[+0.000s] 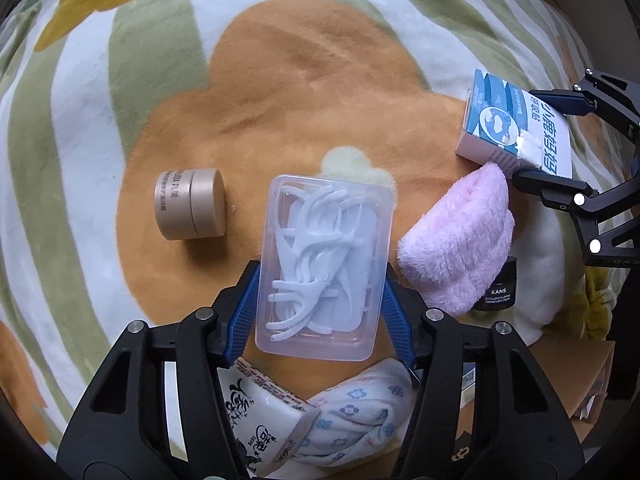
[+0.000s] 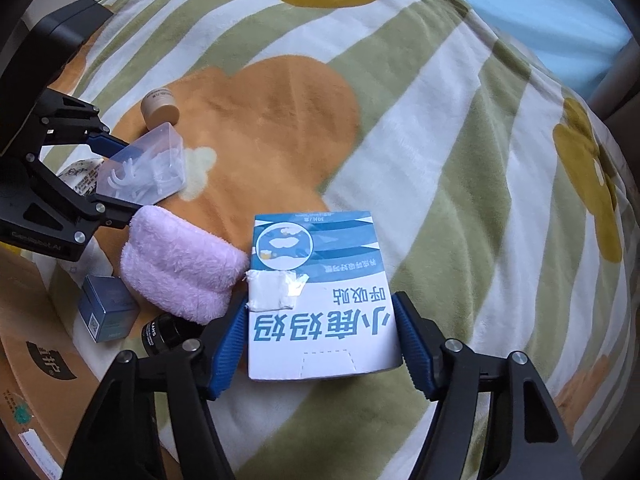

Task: Organize objects
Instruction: 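Grasp the clear floss-pick box with left tool while right tool grasps the white-blue box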

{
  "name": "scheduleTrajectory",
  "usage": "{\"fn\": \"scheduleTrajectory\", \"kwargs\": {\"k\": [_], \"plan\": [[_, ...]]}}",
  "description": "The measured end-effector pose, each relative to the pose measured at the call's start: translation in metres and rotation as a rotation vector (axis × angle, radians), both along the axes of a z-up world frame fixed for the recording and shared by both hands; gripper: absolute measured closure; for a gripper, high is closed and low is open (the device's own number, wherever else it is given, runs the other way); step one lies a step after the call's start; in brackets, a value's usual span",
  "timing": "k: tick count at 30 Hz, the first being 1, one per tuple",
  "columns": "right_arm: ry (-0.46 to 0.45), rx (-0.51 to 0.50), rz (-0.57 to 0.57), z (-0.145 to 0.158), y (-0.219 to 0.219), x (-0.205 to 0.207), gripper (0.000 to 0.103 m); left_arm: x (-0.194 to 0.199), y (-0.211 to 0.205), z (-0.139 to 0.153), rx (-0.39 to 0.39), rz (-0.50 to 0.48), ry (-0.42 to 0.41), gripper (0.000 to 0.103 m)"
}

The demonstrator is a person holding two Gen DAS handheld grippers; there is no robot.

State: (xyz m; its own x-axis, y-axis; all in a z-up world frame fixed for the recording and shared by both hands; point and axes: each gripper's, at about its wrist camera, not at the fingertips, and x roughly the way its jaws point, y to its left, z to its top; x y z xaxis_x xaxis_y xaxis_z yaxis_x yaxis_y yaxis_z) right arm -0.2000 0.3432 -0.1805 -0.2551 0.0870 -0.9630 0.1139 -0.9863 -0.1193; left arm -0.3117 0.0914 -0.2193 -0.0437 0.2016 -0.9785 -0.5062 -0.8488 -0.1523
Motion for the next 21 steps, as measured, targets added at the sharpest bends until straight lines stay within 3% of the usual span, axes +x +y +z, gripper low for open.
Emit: {"fn": "scheduleTrajectory", "kwargs": {"k": [10,21], "plan": [[0.022,0.019,-0.040,-0.001,0.008,-0.004,0.039,0.006,0.005,0.014,0.023,-0.002,0.034,0.051],[0.054,0.029,-0.069,0.020,0.002,0.008,0.039,0.015,0.006,0.033,0.050,-0.011,0.078,0.051]]}}
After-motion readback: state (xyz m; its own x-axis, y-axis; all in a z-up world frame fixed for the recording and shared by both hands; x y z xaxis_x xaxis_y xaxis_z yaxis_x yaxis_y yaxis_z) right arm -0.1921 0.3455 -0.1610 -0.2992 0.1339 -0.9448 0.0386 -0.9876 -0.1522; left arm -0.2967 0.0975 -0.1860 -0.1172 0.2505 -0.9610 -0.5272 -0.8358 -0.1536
